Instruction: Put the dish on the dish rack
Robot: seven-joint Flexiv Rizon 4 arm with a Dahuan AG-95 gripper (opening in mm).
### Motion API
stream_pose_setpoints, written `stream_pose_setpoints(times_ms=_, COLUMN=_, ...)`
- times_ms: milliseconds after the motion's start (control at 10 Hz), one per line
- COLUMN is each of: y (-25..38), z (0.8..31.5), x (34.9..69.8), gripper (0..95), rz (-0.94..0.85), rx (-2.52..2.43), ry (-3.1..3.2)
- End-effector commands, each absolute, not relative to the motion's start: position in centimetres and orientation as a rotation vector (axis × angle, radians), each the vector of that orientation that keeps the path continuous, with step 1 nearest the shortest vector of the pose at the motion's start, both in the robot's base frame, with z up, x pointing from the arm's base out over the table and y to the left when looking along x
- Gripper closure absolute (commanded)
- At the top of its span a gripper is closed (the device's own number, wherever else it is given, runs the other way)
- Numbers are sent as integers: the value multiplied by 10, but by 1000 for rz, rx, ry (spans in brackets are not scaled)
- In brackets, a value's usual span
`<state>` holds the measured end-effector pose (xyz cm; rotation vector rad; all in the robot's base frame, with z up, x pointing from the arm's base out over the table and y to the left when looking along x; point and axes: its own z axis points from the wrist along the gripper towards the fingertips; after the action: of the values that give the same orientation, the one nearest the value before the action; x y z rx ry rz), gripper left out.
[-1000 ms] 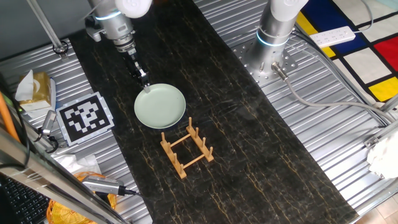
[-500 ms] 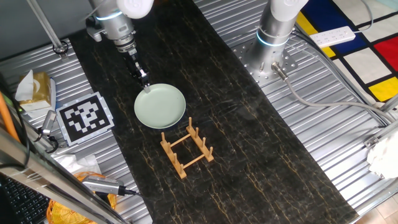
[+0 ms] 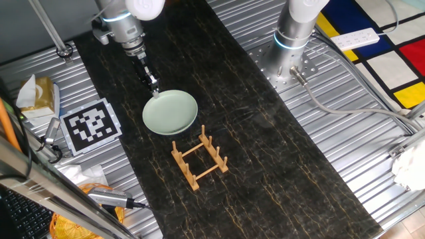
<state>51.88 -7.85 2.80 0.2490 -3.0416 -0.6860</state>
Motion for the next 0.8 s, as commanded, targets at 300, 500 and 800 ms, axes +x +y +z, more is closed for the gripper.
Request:
stream_pose_setpoints(times_ms=300, y=-77, z=32, x=517, gripper=950, rz=-616, rx=265, ry=-3052)
stream_pose_setpoints(times_ms=500, y=-74, z=43, x=515, gripper=950, rz=-545, rx=279, ry=-3057)
stream_pose_setpoints(times_ms=800, y=-69, z=61, x=509, gripper=950, rz=-447, rx=302, ry=-3065)
